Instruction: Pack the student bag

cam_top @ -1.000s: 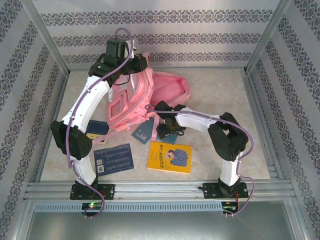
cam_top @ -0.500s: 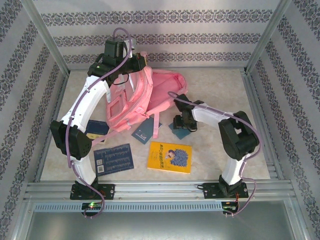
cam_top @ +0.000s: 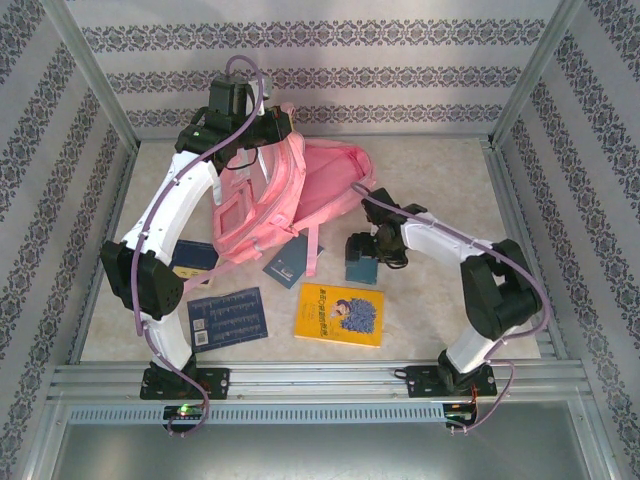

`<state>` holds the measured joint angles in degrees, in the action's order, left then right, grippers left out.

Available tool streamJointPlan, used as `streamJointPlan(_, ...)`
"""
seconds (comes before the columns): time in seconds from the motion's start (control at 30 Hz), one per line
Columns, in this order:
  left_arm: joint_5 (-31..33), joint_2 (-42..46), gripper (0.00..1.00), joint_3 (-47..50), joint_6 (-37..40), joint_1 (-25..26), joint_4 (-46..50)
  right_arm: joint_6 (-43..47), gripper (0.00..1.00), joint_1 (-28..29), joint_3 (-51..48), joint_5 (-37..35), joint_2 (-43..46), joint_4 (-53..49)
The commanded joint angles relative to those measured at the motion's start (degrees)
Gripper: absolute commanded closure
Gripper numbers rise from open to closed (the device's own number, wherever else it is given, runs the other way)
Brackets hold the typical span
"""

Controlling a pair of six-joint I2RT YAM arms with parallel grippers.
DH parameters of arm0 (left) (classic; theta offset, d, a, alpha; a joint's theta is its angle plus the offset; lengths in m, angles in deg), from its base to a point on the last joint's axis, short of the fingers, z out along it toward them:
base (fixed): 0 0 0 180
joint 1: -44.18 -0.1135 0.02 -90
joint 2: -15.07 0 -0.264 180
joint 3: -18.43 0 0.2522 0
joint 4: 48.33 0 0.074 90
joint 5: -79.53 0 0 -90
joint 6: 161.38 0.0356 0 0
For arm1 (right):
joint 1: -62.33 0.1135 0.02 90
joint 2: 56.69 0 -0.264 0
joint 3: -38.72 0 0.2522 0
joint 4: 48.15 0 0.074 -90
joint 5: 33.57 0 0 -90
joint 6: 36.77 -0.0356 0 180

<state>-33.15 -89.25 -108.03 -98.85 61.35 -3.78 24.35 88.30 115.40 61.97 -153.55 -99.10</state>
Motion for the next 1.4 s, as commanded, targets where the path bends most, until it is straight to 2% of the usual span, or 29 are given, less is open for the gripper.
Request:
streamJointPlan(0.0, -1.27, 3.52, 1.0, -0.23, -0.58, -0.56, -5.12, 1.75, 0.06, -0.47, 3.02, -0.78, -4.66, -4.89)
streamJointPlan(0.17, -1.67, 3.85, 1.0, 0.64, -0.58, -0.57, -5.38, -5.11, 0.02, -0.09, 2.14, 2.52, -5.59, -2.61)
streamJointPlan(0.3, -1.83, 4.03, 1.0, 0.86, -0.7, -0.59, -5.5, -6.59, 0.09, 0.97, 2.11, 0.53, -7.5, -2.79)
streamJointPlan(0.47, -1.89, 4.12, 1.0, 0.87, -0.77, -0.58, -5.57, -6.59, 0.27, 1.79, 2.23, -1.59, -10.29, -3.16)
streamJointPlan(0.57, -2.06, 4.12, 1.0, 1.08, -0.97, -0.57, -5.73, -7.15, 0.41, 1.71, 2.23, -0.72, -11.26, -2.77)
streamJointPlan(0.73, -2.27, 4.22, 1.0, 1.52, -1.04, -0.6, -5.88, -7.33, 0.65, 1.79, 2.38, -1.27, -7.68, -2.52)
streamJointPlan(0.8, -2.31, 4.21, 1.0, 1.46, -1.08, -0.59, -5.99, -7.0, 0.7, 1.73, 2.45, -1.54, -5.37, -3.13)
streamJointPlan(1.1, -3.6, 3.94, 1.0, 1.17, -0.84, -0.63, -6.18, -5.31, 0.75, 1.62, 2.62, -6.59, 6.97, -6.0)
streamJointPlan(1.37, -5.81, 3.56, 1.0, 0.89, 0.17, 0.44, -6.18, -3.16, 0.75, 1.52, 12.92, -15.73, 15.65, -10.52)
